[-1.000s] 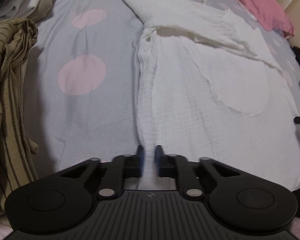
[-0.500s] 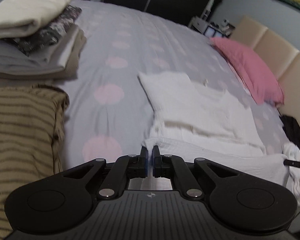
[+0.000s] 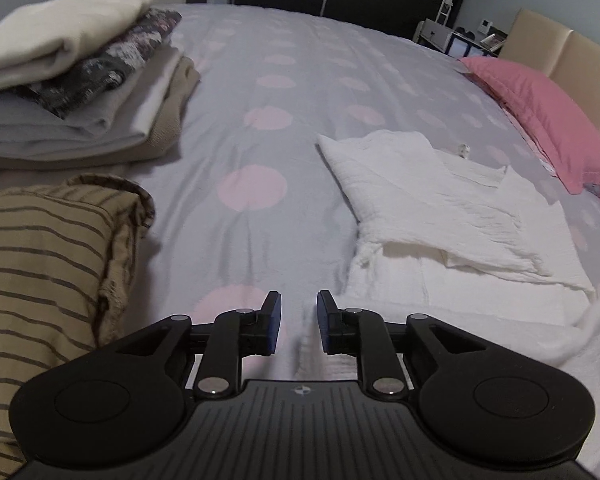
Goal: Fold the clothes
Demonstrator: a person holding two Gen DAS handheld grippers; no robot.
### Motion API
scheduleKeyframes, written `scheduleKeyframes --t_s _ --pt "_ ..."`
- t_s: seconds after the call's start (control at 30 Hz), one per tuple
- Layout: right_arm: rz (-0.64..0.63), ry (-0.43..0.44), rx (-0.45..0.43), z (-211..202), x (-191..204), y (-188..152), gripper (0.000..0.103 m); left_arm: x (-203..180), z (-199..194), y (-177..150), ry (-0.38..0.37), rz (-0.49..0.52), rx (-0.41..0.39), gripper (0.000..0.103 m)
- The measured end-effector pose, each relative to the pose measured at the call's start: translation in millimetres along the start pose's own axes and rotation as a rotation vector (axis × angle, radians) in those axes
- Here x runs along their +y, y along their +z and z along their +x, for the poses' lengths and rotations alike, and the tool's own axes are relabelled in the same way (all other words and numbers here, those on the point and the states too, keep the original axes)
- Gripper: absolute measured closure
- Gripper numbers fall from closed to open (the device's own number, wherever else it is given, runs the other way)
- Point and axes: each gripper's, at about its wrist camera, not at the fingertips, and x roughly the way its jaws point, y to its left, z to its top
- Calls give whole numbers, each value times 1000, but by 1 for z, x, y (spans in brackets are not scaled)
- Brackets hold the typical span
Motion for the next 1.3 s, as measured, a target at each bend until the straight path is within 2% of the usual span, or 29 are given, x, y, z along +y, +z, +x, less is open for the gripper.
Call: scheduleKeyframes --t_s 0.1,0.17,0.3,0.4,0.47,0.53,0.63,0.87,0.97,1.03,1.17,1.3 --pt "3 -13 -34 -11 -2 -1 62 -3 -16 1 25 1 -76 86" --pt "-19 -17 -66 -21 3 -1 60 -8 -28 -1 42 23 -132 80" --pt "-134 -15 -106 -40 23 -4 59 -31 -48 -10 44 168 -210 68" --pt "-238 -8 -117 -51 42 -11 47 -50 -60 -20 12 272 -238 58" --pt "-307 -7 -122 -57 55 -17 29 -63 -66 -28 -31 331 -238 49" --pt "-352 8 -111 -62 66 -24 25 -74 -70 -36 -76 379 -221 40" --pt "-390 49 -42 -63 82 -38 25 -90 -69 -53 -86 461 -186 38" --pt "-576 145 128 -62 132 -93 25 -124 -63 -108 -113 695 -55 38" --pt "-726 171 191 -64 160 -127 25 -132 -61 -133 -118 786 -3 38" --pt "-887 151 188 -69 178 -153 25 -136 -60 -148 -116 848 30 38" --pt "-1190 41 143 -72 200 -199 25 -144 -57 -173 -89 979 61 38" --pt "-1283 18 115 -75 199 -211 25 -151 -57 -191 -95 1085 81 38"
